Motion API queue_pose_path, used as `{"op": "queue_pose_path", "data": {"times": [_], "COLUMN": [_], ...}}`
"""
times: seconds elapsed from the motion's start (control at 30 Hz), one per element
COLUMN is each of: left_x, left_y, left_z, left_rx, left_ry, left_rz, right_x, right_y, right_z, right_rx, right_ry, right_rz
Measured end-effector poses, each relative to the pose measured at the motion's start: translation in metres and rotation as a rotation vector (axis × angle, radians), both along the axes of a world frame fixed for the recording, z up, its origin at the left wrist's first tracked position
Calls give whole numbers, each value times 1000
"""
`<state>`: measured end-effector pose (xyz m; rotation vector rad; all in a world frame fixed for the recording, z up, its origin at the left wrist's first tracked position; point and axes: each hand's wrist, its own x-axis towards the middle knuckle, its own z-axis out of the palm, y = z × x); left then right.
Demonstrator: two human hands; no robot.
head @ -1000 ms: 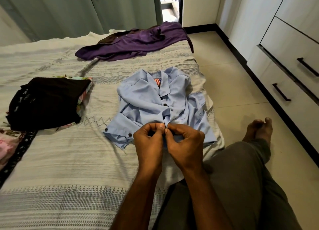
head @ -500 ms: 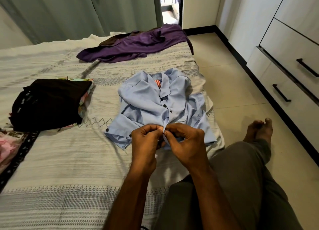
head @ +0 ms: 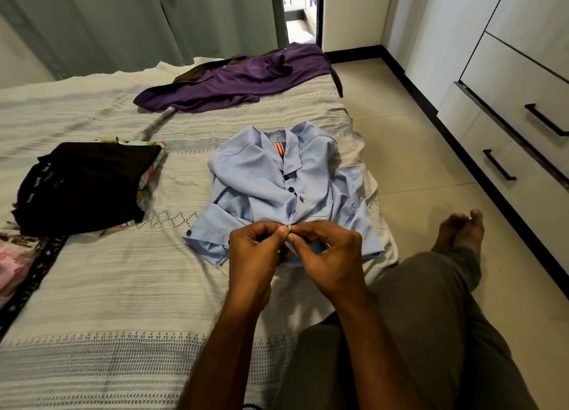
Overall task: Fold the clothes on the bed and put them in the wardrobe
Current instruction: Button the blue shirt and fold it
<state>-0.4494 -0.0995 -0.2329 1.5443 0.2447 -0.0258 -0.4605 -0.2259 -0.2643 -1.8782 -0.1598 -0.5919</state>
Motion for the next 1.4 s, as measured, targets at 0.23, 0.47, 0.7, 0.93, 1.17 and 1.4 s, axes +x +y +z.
{"op": "queue_pose_path", "data": {"times": [0.23, 0.47, 0.7, 0.93, 1.17, 1.4], "left_x": [1, -2, -2, -2, 9, 30], "left_y": [-5, -10, -13, 12, 38, 74], "left_z": [-14, -11, -14, -37, -70, -40], "left_rx": [163, -80, 73, 371, 1000, 700], "left_ry": [-93, 21, -117, -333, -443, -486], "left_rz": [-44, -76, 7, -347, -401, -374], "right_x": [1, 4, 0, 3, 2, 3], "right_y": [2, -2, -3, -3, -4, -19], "right_z": [-1, -3, -2, -3, -3, -7], "right_rx": [345, 514, 406, 448, 493, -47], "right_ry": [219, 235, 235, 196, 269, 251], "right_rz": [67, 97, 187, 50, 16, 12]}}
